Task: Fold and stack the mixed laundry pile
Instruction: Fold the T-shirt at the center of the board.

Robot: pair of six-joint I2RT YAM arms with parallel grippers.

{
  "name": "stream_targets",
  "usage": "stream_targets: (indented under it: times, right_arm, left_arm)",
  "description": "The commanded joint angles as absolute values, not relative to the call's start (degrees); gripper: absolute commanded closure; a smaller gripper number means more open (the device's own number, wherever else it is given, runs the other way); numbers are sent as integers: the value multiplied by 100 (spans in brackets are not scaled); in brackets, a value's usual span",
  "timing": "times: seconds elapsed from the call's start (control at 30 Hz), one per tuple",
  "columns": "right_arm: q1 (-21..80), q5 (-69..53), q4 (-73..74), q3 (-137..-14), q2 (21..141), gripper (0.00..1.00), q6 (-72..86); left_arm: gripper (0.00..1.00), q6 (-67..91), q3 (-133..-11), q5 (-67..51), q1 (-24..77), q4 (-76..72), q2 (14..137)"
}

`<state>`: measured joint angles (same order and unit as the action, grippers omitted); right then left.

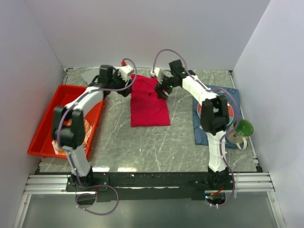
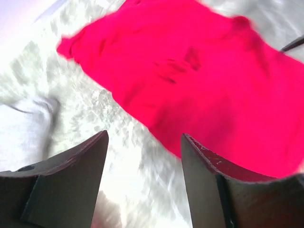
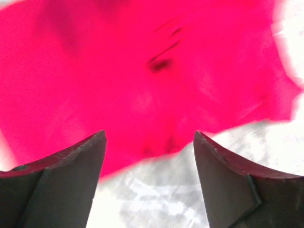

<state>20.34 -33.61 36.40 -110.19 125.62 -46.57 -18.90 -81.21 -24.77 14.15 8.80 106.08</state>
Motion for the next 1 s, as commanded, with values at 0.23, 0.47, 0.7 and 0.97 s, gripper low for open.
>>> stream_targets:
  times: [0.23, 0.47, 0.7, 0.97]
  right_arm:
    - [2171, -4334, 4643, -7771, 10477, 9, -8379]
    - [2566, -3596, 3360, -7357, 10626, 12, -7287]
    - [2803, -2919, 2910, -7138, 10793, 18, -6899]
    - [2909, -2759, 3129, -7119, 10925, 29, -6706]
  left_arm:
    - [32, -4184, -5969, -3551, 2671, 1512, 9245]
    - [32, -4113, -5915, -2841, 2962, 1283, 9922]
    - [33, -4298, -6091, -2418, 2927, 1381, 10397]
    - [37, -4184, -6108, -2197, 2900, 1318, 10398]
